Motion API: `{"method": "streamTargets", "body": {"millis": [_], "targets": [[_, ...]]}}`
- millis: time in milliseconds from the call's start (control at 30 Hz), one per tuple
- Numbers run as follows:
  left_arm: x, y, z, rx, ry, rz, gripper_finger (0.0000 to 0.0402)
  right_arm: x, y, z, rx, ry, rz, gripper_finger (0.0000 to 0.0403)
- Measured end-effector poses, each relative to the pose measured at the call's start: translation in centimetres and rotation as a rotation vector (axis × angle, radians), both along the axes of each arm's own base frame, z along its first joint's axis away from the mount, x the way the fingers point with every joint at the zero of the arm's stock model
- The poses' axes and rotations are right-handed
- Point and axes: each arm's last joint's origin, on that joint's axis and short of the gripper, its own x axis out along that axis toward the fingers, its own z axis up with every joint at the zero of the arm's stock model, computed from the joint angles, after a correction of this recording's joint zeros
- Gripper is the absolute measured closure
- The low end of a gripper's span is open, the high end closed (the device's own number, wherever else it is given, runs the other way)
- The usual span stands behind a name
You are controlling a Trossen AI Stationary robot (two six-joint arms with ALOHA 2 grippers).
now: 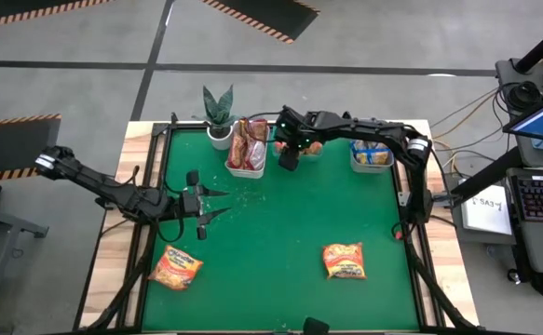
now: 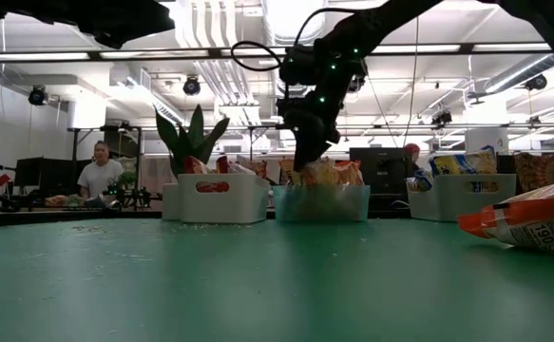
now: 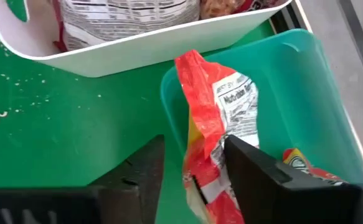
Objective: Sort Maruchan noodles
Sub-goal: Put the orange noodle pack into the green bin
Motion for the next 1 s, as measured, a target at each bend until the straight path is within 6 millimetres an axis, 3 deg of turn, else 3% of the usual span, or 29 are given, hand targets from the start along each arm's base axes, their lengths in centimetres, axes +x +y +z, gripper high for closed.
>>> {"method": "streamTargets", "body": {"millis": [167, 467, 667, 1000], "targets": [[0.0, 0.0, 0.0, -0.013, -0.003, 0.001, 0.0238, -0.2, 0.3, 0.9, 0.009, 0.008, -0.007, 0.0222], [0.0, 0.0, -0.3, -0.091, -0.009, 0.017, 0.0238, -1.7, 2.1, 6.1, 0.071, -0.046, -0.031, 0.0225], [-0.2, 0.1, -1.5, -0.206, 0.067, 0.042, 0.0238, -2.7, 6.6, 7.5, 0.171, -0.113, 0.101, 0.0244], [-0.6, 0.1, -3.4, -0.357, 0.114, 0.036, 0.0238, -4.4, 16.5, 5.5, 0.289, -0.057, 0.356, 0.03]]}}
